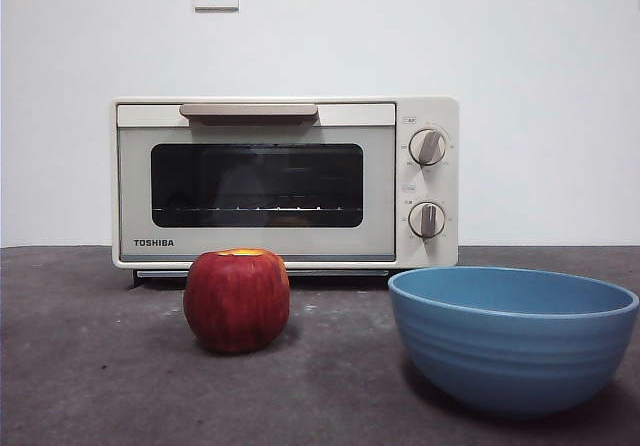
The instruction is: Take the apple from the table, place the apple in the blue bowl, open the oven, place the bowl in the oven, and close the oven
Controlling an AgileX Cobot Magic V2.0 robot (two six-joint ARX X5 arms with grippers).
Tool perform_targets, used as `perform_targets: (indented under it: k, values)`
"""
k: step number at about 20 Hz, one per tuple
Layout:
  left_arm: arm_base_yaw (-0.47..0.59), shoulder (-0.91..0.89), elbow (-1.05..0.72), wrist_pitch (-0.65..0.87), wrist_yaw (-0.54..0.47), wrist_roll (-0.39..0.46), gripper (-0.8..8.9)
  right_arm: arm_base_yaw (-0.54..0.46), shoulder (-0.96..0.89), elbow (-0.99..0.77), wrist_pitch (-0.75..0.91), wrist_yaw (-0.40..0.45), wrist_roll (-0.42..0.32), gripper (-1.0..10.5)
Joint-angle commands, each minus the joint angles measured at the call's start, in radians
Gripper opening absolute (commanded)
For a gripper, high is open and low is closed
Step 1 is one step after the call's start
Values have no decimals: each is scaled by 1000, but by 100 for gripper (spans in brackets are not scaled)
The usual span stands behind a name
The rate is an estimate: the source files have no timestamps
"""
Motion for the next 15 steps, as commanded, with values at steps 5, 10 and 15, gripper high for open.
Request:
perform_targets:
  k: [5, 10, 15]
  values:
    - [2, 158, 179, -154, 159, 143, 7, 76, 224, 209, -168, -127, -175, 4]
    - [-11, 226, 253, -240, 252, 216, 7, 177, 356, 329, -297, -153, -277, 4]
    - [-65, 284, 308, -358, 280, 290, 7, 338, 462, 417, -368, -151, -340, 4]
